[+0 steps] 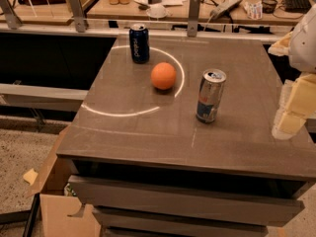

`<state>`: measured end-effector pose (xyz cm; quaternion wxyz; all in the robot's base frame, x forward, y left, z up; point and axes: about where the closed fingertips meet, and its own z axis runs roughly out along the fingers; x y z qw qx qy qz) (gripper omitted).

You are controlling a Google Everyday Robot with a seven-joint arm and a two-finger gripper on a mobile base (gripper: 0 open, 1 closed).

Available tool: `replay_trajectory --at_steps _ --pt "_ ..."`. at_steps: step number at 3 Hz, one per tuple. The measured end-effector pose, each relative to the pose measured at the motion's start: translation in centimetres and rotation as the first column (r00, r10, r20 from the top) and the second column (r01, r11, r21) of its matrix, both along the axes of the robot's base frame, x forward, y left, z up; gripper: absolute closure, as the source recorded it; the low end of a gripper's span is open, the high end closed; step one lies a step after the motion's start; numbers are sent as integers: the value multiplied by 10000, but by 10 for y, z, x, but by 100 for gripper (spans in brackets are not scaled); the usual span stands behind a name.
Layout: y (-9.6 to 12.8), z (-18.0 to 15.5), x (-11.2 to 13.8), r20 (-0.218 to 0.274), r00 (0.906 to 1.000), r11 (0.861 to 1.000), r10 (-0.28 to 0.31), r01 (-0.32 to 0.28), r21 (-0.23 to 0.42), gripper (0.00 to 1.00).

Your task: Knock redbull can over

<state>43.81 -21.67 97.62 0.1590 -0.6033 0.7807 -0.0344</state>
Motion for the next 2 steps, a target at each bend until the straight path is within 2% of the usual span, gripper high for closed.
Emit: replay_trajectory --at_steps 1,2 --pt "0 0 0 2 10000 10000 -1 1 2 0" --pt "-3 -2 2 146 9986 9938 -507 490 1001 0"
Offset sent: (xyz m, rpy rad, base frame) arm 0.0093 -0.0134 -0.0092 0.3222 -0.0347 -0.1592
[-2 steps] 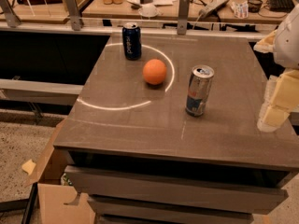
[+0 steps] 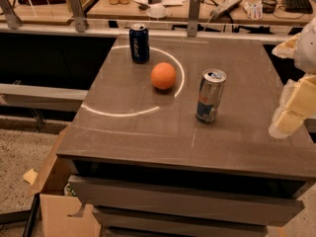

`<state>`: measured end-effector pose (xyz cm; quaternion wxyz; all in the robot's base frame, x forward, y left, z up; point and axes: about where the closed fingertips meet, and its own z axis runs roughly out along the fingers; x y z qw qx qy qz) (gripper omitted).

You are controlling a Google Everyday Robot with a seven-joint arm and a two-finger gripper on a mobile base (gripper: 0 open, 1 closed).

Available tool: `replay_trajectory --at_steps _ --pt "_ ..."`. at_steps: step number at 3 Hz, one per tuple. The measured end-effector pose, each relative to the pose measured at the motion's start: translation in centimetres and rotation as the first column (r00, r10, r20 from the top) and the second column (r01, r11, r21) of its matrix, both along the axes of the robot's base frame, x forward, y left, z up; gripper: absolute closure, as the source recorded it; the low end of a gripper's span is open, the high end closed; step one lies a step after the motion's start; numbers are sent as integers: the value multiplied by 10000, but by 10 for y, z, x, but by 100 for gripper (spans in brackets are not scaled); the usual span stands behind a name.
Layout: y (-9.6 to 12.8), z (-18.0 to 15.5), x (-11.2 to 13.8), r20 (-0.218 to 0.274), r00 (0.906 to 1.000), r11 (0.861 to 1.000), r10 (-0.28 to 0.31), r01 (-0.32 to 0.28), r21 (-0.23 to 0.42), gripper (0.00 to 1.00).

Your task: Knock redbull can over

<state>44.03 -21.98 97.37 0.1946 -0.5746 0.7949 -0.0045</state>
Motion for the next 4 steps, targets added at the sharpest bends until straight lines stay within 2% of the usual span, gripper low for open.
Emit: replay_trajectory --at_steps 1,2,3,4 --pt "-12 -13 6 230 9905 9707 -1354 1280 2034 0" --pt "-12 -18 20 686 9756 9118 -2086 1686 3744 0" --pt "1 -25 32 1424 9644 8599 -2228 1256 4948 0" --pt "17 -40 42 2127 9533 8298 -2143 629 5544 0"
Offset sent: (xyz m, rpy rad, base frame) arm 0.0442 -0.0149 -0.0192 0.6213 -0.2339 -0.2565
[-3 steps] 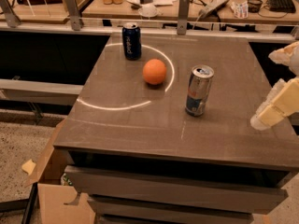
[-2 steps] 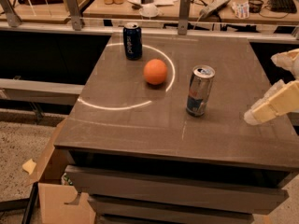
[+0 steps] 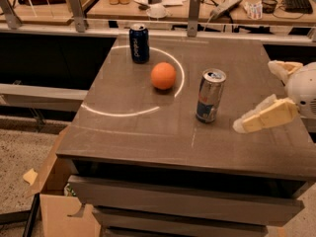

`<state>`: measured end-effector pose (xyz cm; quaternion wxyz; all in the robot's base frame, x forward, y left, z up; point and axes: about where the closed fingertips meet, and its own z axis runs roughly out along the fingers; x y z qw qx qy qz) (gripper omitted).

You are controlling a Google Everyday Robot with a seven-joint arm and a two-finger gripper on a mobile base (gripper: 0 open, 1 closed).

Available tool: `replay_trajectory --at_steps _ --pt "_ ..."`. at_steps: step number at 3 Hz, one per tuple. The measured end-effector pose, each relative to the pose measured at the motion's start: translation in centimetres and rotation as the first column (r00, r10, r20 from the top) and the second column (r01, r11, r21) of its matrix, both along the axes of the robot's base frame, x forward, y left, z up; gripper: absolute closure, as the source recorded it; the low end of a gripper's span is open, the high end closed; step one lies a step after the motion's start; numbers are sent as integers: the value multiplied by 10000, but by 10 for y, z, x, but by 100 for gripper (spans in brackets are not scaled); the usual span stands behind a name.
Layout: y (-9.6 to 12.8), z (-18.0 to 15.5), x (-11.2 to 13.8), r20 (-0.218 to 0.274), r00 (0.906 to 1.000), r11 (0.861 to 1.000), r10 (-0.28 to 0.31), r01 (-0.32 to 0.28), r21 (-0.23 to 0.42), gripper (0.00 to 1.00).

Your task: Knock redbull can over

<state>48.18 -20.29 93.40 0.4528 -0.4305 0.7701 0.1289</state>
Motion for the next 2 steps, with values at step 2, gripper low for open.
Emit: replay_trajectory --at_steps 2 --pt "19 -9 8 754 9971 9940 119 -199 1073 0"
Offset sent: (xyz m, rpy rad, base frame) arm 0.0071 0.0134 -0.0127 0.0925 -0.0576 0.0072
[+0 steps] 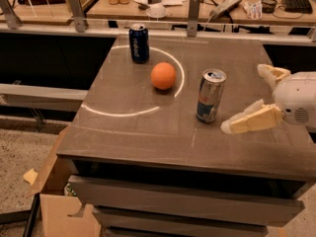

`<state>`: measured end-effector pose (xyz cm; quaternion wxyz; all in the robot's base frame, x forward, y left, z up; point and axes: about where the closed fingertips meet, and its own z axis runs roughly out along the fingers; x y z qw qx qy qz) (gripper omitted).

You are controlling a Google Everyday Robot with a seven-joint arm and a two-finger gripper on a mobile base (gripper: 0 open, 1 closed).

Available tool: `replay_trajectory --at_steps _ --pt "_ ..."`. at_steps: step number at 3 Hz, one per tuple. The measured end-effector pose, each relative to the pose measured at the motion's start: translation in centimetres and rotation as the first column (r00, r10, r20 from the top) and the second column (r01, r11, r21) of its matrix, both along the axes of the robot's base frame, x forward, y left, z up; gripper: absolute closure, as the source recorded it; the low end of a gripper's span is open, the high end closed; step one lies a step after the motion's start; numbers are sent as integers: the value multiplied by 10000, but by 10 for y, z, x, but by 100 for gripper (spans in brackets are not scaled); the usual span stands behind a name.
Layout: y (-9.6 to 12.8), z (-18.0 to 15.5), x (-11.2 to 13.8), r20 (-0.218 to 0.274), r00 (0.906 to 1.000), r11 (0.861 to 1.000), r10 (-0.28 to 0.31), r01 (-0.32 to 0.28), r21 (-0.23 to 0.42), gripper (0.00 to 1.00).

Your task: Knock redbull can over

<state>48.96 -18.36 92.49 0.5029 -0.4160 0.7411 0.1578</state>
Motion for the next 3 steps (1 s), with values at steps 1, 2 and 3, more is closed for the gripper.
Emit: replay_trajectory --at_steps 1,2,3 --pt "0 0 0 -1 10000 10000 0 0 0 0" --pt "9 -9 9 242 9997 9978 65 -81 652 0" --pt "19 -24 23 394 9992 9888 90 -148 1484 0"
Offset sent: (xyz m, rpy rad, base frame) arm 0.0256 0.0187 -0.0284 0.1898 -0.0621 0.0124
